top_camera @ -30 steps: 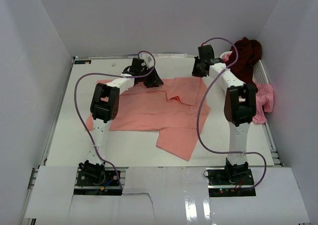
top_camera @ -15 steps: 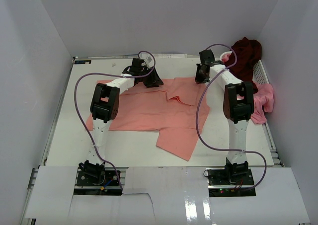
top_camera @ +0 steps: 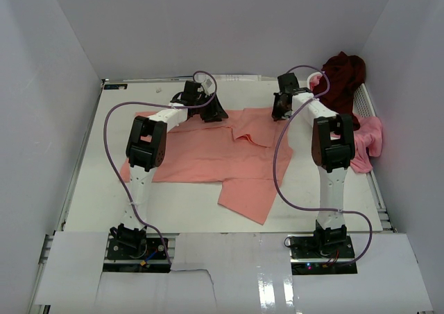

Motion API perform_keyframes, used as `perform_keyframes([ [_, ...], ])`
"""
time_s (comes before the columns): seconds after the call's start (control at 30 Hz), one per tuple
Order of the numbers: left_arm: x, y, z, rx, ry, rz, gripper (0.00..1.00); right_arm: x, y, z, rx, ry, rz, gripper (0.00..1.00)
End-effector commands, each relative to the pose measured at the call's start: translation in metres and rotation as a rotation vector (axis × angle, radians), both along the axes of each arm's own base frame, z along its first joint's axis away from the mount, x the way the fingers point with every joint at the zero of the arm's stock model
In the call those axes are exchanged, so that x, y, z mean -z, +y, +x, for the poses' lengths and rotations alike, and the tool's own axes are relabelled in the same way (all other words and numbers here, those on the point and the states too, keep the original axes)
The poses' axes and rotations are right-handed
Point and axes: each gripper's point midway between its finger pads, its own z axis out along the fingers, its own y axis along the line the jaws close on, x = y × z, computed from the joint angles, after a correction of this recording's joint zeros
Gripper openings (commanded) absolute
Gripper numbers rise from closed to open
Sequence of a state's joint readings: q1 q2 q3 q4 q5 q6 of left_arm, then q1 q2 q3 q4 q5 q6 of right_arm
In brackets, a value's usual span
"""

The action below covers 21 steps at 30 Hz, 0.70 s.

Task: Fold and stack the t-shirts
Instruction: Fold the flattened tshirt in 1/3 of the way

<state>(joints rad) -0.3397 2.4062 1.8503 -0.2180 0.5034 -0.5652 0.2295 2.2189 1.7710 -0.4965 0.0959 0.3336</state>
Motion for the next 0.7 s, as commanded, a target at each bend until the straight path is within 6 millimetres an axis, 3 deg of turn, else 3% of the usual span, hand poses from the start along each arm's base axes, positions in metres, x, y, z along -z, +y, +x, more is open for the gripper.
perform_keyframes([
  [0.0, -0.021, 0.011, -0.006, -0.021, -0.005, 0.042, 0.54, -0.004, -0.01, 0.003, 0.031, -0.01, -0.04, 0.08],
  [0.3, -0.023, 0.011, -0.006, -0.022, -0.006, 0.04, 0.54, 0.002, -0.055, -0.006, 0.114, 0.041, -0.107, 0.08],
  [0.47, -0.025, 0.014, -0.005, -0.027, -0.009, 0.041, 0.54, 0.002, -0.069, -0.008, 0.136, 0.045, -0.129, 0.08],
  [0.67, -0.026, 0.016, -0.004, -0.031, -0.011, 0.039, 0.54, -0.038, -0.054, 0.003, 0.107, -0.056, -0.071, 0.08],
])
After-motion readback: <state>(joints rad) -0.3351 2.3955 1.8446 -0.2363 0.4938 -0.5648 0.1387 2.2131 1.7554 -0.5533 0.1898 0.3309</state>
